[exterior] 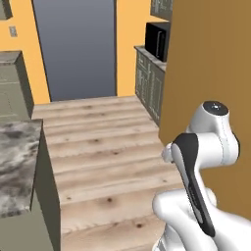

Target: Retrieve the butter from the fridge and place it on a plate on the dining table. Then retrieve the butter knife by the fridge and place it near the plate.

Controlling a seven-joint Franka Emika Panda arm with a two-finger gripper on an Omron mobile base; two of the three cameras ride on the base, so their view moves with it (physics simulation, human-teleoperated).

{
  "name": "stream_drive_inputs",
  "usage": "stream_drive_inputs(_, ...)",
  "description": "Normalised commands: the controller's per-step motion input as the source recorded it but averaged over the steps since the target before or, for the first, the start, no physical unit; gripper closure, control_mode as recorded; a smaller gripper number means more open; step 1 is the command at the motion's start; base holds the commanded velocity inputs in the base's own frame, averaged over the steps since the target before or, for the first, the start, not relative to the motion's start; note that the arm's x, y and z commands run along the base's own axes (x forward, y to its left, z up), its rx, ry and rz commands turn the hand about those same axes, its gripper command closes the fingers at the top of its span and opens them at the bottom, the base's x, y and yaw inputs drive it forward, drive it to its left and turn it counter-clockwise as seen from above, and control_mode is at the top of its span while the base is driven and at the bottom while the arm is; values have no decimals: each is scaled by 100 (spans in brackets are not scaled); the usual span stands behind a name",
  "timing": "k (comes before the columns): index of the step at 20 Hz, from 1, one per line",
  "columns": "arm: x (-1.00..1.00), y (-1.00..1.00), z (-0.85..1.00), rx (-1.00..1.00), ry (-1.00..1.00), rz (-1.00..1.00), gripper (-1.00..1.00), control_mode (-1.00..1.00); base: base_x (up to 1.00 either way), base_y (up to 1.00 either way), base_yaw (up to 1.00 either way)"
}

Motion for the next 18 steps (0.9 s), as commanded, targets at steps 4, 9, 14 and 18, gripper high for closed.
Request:
stream_drive_inputs(4,0,0,0,0,0,0,-100,100,100,-32,5)
stream_drive_inputs(9,0,0,0,0,0,0,-100,100,100,-11,14)
stream_drive_inputs(14,0,0,0,0,0,0,-100,100,100,-21,18)
stream_drive_inputs(18,0,0,0,0,0,0,-100,100,100,-3,5)
